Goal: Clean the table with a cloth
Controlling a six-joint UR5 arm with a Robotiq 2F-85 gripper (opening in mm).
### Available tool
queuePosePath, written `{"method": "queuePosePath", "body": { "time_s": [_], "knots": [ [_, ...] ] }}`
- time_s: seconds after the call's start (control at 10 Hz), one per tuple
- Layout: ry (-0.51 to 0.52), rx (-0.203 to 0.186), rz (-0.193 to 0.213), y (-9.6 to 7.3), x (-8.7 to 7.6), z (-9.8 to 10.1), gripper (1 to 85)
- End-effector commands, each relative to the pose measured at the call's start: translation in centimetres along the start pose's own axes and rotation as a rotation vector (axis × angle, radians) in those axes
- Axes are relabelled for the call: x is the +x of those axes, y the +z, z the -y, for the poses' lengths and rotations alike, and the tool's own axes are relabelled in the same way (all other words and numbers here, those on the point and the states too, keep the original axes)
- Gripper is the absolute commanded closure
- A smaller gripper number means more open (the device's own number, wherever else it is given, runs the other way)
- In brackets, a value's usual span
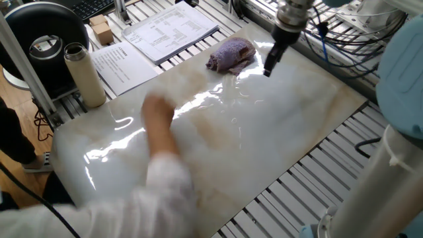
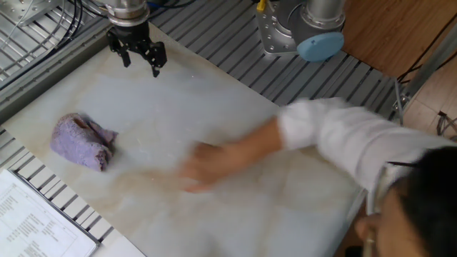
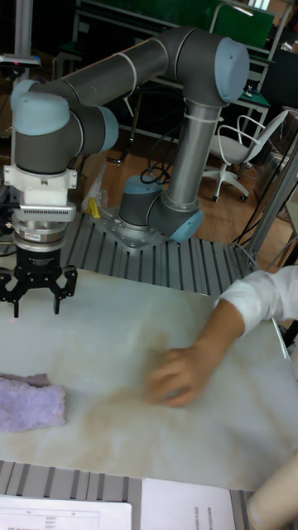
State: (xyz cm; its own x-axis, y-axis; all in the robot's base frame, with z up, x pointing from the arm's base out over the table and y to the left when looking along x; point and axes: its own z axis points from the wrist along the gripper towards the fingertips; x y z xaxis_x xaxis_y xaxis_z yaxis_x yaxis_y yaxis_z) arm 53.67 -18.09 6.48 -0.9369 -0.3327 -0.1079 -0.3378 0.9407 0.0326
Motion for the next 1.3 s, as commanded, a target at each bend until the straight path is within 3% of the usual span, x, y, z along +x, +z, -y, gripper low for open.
{"method": "queuePosePath", "body": {
  "time_s": [0.0, 0.1, 0.2, 0.3, 0.4, 0.5, 0.6, 0.7, 0.9, 1.0, 1.1, 1.2],
  "knots": [
    [-0.023, 0.026, 0.022, -0.2, -1.7, 0.5, 17.3],
    [-0.049, 0.062, 0.061, 0.0, -2.7, 1.5, 17.0],
    [-0.096, 0.072, 0.064, 1.0, -4.8, 2.1, 17.0],
    [-0.113, 0.071, 0.050, 1.8, -8.3, 2.3, 17.0],
    [-0.123, 0.079, 0.033, 1.9, -10.6, 2.3, 17.0],
    [-0.110, 0.066, 0.028, 1.7, -11.9, 1.2, 17.0],
    [-0.105, 0.068, 0.029, 1.6, -12.1, 0.5, 17.0],
    [-0.111, 0.078, 0.017, 1.2, -11.1, 0.8, 17.7],
    [-0.129, 0.078, 0.007, 1.2, -10.8, 0.8, 17.0],
    [-0.061, 0.031, 0.026, 1.3, -11.2, -0.5, 17.0],
    [0.032, -0.027, 0.058, 1.7, -13.4, -3.9, 15.7],
    [0.114, -0.030, 0.053, 1.7, -15.3, -6.7, 16.0]
  ]
}}
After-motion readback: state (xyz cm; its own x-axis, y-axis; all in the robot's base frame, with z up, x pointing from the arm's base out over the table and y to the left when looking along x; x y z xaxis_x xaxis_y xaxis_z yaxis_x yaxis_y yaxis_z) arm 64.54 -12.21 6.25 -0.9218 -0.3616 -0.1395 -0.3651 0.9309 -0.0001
